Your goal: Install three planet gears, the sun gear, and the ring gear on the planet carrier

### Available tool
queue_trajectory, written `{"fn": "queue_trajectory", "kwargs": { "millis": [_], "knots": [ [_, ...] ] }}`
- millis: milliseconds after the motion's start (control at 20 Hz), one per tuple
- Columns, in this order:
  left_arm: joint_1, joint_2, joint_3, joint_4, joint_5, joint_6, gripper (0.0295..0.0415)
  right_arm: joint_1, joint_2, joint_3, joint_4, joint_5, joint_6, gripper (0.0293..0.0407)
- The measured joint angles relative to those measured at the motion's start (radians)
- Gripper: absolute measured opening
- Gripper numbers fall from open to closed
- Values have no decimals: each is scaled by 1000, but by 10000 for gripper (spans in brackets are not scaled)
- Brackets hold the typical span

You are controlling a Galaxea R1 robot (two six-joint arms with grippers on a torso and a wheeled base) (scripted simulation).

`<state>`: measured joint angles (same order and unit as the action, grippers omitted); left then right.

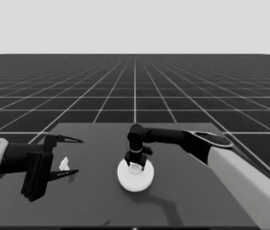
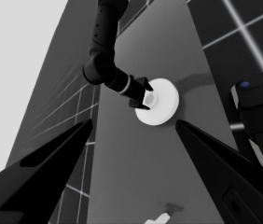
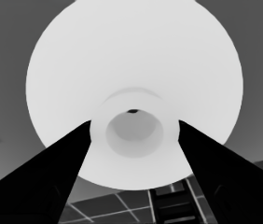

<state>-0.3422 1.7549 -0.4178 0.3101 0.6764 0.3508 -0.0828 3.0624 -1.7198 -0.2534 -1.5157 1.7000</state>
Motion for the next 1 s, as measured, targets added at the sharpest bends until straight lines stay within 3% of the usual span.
{"fn": "queue_trajectory", "kwargs": {
  "millis": [950,1000],
  "knots": [
    [0,0,0,0,0,0,385,0,0,0,0,0,166,348],
    [0,0,0,0,0,0,385,0,0,0,0,0,171,373]
  ]
}}
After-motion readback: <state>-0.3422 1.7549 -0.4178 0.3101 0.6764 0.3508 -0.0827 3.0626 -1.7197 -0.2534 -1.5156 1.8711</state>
